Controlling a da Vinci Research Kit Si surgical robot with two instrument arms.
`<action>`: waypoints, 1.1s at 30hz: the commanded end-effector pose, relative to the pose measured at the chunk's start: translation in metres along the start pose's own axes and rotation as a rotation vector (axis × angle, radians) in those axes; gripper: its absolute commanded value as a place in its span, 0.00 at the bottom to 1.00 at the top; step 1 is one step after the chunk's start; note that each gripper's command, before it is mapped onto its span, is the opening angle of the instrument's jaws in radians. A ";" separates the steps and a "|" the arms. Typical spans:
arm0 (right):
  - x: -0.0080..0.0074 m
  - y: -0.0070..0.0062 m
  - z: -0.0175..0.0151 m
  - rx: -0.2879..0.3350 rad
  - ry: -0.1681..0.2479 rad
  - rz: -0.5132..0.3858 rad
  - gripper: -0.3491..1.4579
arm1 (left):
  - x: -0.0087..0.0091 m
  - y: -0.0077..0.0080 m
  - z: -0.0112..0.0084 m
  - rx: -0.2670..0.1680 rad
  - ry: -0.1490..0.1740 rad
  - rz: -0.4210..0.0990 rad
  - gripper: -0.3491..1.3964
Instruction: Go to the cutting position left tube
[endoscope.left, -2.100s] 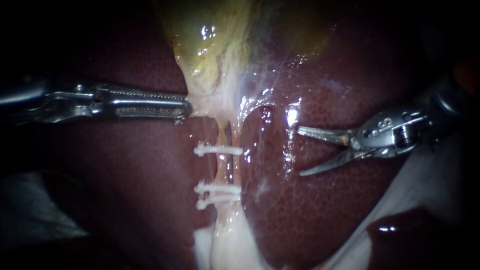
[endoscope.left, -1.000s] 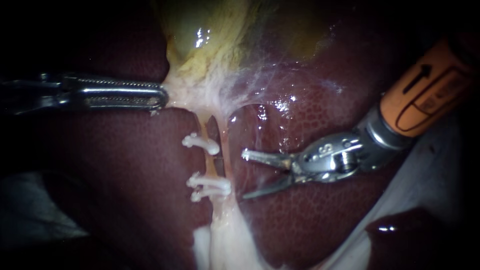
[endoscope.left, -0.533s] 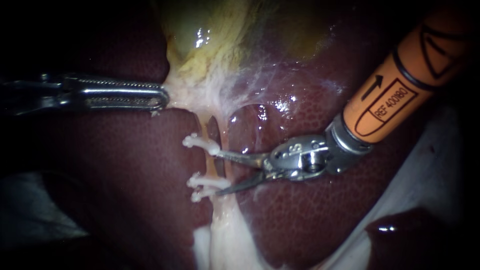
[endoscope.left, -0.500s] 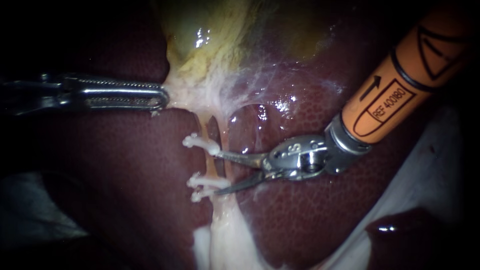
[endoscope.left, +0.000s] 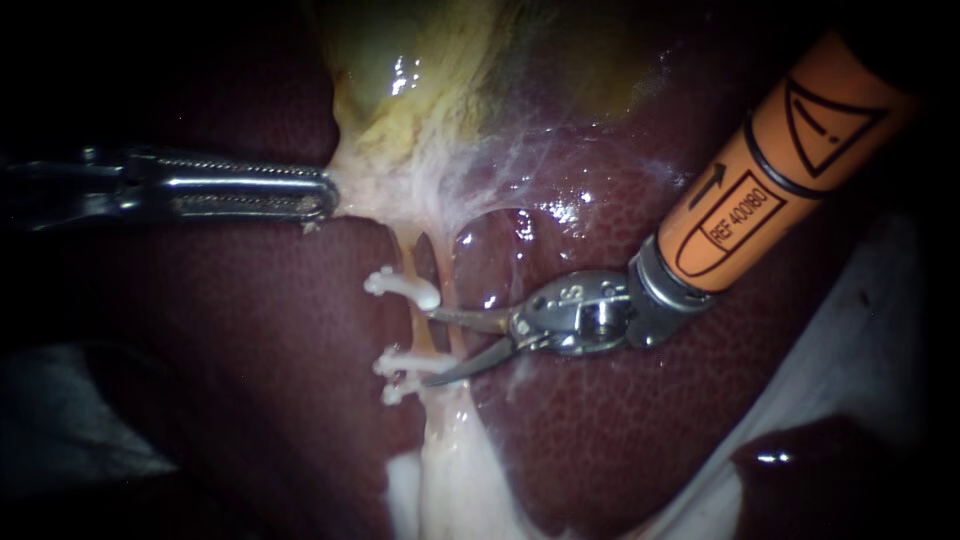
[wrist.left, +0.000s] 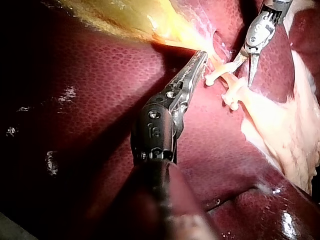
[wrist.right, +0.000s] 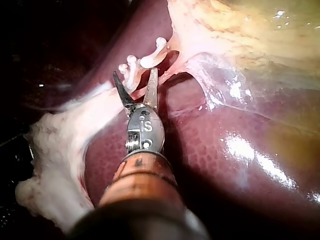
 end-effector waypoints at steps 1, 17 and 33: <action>0.0000 0.0002 0.0001 0.005 0.006 -0.008 0.98 | 0.0000 0.0000 0.0000 0.000 0.000 0.000 0.00; 0.0013 0.0011 0.0020 0.109 0.086 -0.033 0.92 | 0.0000 0.0000 0.0001 0.000 0.000 0.000 0.00; 0.0042 0.0009 0.0055 0.122 0.168 0.036 0.93 | 0.0001 0.0001 0.0003 0.002 0.001 -0.001 0.00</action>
